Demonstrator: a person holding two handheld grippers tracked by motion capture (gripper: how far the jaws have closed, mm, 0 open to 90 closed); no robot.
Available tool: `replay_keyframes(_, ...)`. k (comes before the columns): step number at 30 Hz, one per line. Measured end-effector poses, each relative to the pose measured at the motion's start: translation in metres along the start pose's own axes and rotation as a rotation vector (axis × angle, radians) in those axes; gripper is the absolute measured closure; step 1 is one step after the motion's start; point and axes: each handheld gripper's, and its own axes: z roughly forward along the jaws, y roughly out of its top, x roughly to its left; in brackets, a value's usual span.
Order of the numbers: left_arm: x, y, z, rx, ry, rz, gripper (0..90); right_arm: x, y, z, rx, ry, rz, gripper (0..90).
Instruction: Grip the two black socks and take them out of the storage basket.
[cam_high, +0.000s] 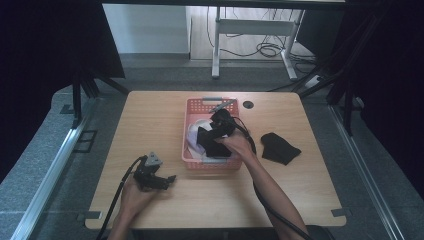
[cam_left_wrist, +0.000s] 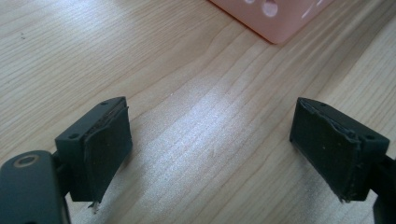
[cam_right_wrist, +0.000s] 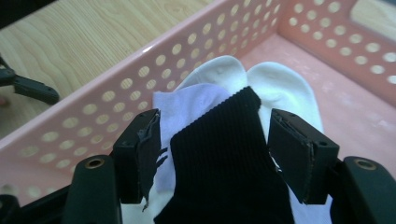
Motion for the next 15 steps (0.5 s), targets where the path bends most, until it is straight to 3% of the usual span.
replay_keyframes(15, 0.0, 0.0, 0.0, 0.002, 0.0, 0.0, 12.5, 0.006, 0.005, 0.047, 0.127, -0.048, -0.043, 34.2)
